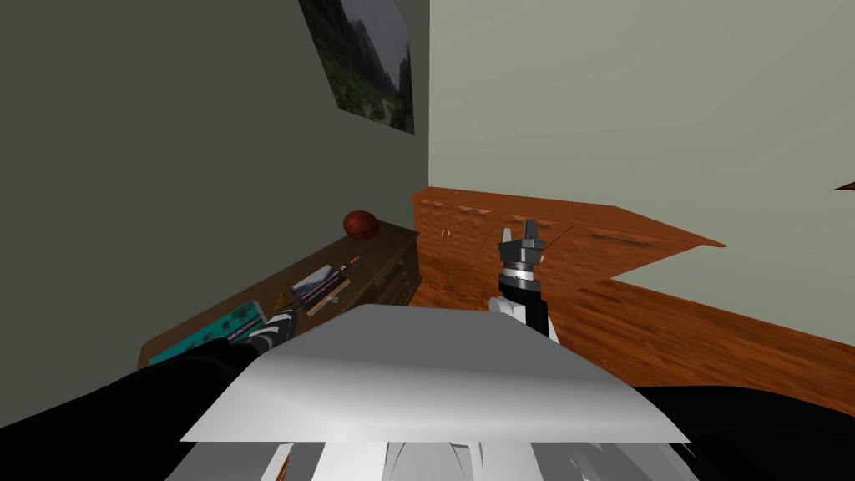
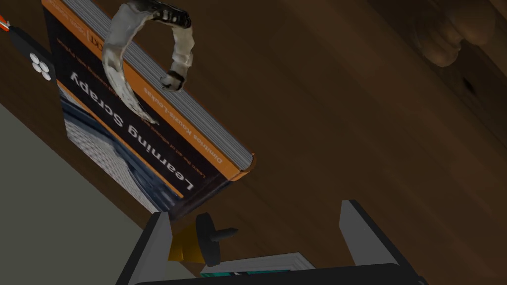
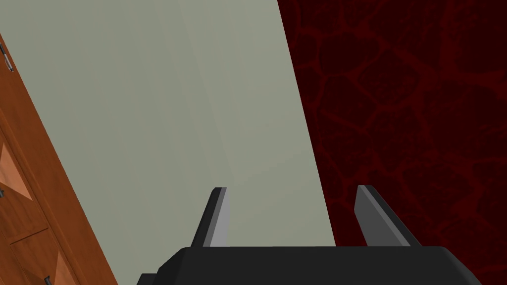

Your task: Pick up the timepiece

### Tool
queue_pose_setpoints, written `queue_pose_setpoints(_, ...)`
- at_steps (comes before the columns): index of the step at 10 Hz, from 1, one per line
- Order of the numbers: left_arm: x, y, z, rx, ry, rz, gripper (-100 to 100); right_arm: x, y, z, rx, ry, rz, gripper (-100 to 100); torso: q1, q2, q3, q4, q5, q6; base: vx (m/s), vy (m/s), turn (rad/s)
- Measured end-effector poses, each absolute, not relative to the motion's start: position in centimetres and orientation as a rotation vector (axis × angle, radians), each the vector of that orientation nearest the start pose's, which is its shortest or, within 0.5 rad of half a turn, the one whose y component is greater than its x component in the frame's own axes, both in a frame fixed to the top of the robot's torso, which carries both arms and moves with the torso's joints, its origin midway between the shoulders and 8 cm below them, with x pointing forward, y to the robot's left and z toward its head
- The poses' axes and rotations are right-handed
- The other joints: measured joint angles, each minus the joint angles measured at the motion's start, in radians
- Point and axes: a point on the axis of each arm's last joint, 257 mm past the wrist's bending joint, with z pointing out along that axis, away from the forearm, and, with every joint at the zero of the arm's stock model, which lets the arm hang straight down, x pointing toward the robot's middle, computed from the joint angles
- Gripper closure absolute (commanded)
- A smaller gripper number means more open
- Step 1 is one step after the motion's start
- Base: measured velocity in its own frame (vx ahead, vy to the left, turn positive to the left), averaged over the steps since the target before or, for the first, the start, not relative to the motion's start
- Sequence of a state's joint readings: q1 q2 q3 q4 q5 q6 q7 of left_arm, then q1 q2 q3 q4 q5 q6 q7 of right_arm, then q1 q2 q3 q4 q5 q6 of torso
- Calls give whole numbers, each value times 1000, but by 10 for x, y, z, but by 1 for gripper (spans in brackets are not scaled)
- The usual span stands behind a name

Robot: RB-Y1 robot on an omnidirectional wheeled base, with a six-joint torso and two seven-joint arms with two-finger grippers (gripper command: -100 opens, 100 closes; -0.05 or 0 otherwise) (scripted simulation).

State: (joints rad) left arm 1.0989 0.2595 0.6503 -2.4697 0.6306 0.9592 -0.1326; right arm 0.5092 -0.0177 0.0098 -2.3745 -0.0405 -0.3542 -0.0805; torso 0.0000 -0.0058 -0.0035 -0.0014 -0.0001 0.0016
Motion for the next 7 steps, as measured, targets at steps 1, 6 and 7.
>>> queue_pose_setpoints(1, 103, 511, -263, -1963, 1487, -157, -100, 348, -279, 35, 752, 621, 1398, 0, 0, 0, 0, 0, 0, 0, 94, -30, -57)
queue_pose_setpoints(6, 108, 477, -252, -1962, 1557, -191, -100, 348, -279, 35, 752, 621, 1398, 0, 0, 1, 0, 0, 0, 0, 68, -23, -25)
queue_pose_setpoints(7, 108, 476, -251, -1963, 1559, -192, 0, 348, -279, 36, 752, 621, 1398, 0, 1, 3, 2, 1, 0, 0, 0, 0, 0)
